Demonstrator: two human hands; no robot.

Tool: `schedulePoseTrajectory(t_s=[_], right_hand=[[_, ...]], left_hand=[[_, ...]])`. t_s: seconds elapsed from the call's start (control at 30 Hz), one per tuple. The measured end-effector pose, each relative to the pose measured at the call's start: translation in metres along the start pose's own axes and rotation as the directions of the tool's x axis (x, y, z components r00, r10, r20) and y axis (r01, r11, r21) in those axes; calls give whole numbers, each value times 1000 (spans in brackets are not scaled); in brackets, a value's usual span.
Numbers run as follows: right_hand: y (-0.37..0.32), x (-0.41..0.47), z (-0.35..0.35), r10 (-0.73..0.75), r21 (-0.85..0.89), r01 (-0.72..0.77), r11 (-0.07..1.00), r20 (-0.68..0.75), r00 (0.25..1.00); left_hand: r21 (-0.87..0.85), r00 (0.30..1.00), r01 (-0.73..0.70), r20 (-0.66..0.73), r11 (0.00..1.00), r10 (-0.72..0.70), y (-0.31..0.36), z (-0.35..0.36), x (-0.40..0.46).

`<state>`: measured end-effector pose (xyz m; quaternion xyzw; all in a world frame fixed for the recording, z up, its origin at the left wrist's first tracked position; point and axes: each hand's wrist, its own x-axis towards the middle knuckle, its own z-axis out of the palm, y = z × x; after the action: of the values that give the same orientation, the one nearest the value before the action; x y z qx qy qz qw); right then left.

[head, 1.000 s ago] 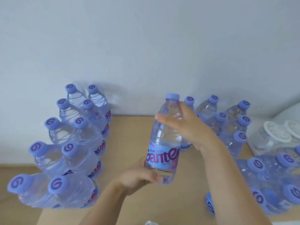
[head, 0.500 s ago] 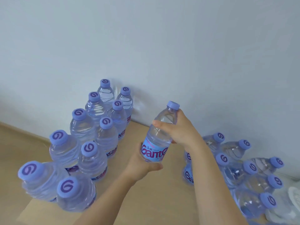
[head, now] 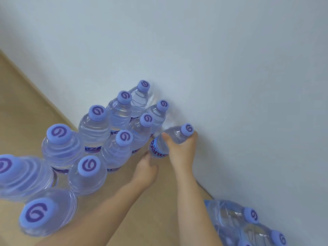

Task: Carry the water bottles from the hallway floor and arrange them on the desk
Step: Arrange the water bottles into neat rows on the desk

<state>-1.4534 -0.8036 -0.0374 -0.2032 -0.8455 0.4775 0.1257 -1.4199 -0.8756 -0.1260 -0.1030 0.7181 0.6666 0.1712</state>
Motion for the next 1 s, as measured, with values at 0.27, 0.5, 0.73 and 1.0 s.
schedulePoseTrajectory(t_s=[0.27,0.5,0.73,1.0], right_hand=[[7,15,16,48,-28,-49,998,-30,998],[6,16,19,57,-36,-58,998,-42,998],[7,12,16,65,-28,-65,997,-21,998],[-3,-46,-65,16,-194,-16,981,2,1000]], left_hand=[[-76,993,113,-11,991,-114,-1,11,20],[-142,989,129,-50,981,-138,0,10,21],[-16,989,147,1,989,-147,7,4,20],[269,964,44,240,962,-111,-3,32,-50]])
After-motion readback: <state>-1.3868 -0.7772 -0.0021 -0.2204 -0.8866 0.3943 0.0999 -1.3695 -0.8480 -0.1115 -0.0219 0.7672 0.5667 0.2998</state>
